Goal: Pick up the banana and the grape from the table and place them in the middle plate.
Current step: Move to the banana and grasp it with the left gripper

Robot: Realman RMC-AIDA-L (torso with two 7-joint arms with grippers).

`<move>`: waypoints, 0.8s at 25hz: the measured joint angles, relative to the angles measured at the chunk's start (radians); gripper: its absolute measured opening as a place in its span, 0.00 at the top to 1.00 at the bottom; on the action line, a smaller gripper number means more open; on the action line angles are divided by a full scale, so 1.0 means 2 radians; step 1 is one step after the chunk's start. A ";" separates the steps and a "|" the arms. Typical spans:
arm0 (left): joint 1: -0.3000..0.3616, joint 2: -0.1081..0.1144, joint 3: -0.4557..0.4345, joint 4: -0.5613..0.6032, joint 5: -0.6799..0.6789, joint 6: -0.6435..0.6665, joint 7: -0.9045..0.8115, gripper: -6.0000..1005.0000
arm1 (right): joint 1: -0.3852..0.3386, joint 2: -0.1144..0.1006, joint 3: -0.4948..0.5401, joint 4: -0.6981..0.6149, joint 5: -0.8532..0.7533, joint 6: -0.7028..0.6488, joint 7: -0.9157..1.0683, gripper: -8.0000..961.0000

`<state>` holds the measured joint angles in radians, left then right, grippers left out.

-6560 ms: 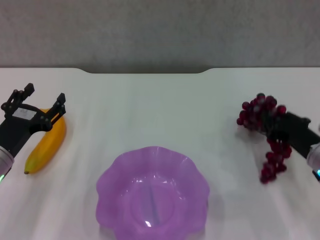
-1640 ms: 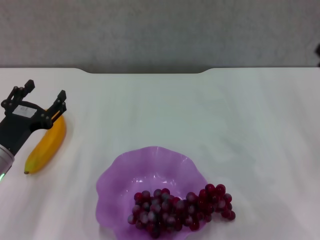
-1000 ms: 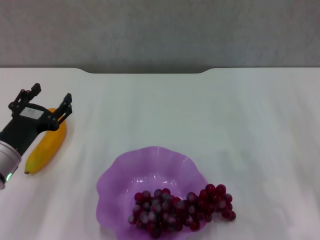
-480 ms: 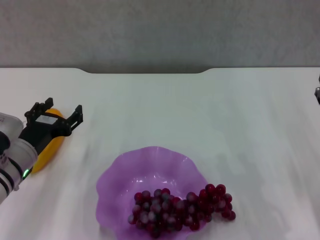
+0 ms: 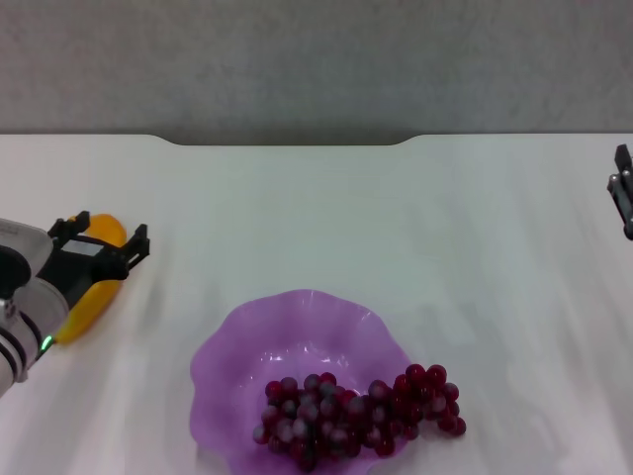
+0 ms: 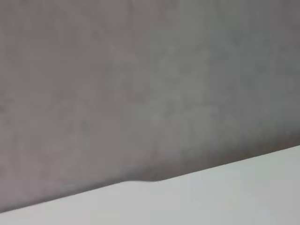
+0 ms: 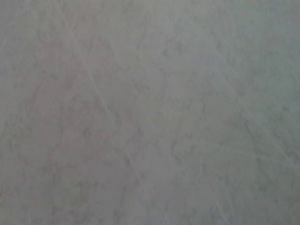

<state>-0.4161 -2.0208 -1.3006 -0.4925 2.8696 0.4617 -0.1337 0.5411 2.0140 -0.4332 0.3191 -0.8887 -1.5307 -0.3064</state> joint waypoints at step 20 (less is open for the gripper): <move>-0.008 -0.004 -0.021 0.009 0.000 -0.070 0.048 0.24 | 0.004 0.000 0.003 0.009 -0.015 -0.011 0.003 0.27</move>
<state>-0.4311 -2.0279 -1.3426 -0.4752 2.8691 0.3218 -0.0368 0.5485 2.0140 -0.4279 0.3363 -0.9185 -1.5527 -0.3006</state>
